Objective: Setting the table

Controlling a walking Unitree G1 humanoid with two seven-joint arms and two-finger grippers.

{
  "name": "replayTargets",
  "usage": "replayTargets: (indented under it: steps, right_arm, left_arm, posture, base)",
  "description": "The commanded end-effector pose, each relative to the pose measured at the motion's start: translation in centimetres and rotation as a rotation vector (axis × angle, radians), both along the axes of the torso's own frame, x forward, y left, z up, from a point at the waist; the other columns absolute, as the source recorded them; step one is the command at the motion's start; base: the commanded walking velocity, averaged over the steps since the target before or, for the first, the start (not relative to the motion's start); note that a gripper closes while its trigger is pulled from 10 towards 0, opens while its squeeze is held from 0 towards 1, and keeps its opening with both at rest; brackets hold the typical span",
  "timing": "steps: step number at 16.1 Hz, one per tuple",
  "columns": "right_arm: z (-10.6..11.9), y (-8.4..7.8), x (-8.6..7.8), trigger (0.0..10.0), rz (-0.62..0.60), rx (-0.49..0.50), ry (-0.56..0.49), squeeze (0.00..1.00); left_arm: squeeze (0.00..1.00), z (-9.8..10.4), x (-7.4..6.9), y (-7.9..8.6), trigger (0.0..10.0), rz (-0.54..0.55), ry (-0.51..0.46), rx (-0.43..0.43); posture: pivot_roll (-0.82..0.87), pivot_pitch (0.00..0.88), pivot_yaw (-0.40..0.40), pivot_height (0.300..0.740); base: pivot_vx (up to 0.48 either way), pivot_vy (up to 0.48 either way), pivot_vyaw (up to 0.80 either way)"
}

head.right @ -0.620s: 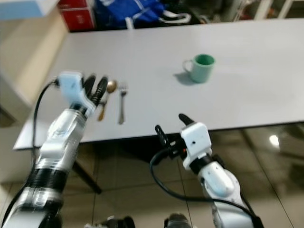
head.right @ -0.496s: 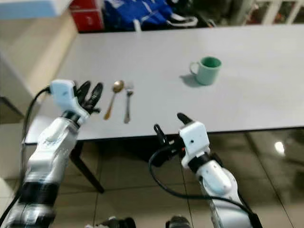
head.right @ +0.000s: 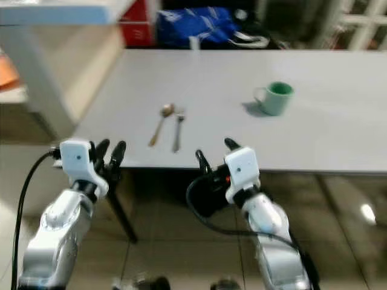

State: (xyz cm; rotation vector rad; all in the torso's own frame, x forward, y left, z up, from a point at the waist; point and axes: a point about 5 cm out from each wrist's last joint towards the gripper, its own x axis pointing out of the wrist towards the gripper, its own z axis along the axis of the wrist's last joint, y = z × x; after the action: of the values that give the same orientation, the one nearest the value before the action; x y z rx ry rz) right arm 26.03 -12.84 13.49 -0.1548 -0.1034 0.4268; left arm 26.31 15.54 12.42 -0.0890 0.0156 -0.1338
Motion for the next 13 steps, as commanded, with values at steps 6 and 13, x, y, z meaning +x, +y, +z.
replayTargets:
  steps: [6, 13]
  right_arm:
    - [-0.6, 0.2, 0.2, 10.0, -0.015, 0.019, -0.007, 0.00]
    - [-0.7, 0.2, 0.2, 10.0, -0.009, 0.019, -0.016, 0.00]
  left_arm:
    - [0.00, 0.3, 1.4, 0.5, 10.0, 0.053, 0.033, 0.050]
    - [0.00, 0.3, 2.2, 1.0, 10.0, 0.123, 0.038, 0.054]
  posture:
    - [-0.16, 0.000, 0.076, 0.740]
    - [-0.17, 0.000, 0.080, 0.740]
  base:
    - [0.000, 0.479, 0.00]
    - [0.000, 0.480, 0.00]
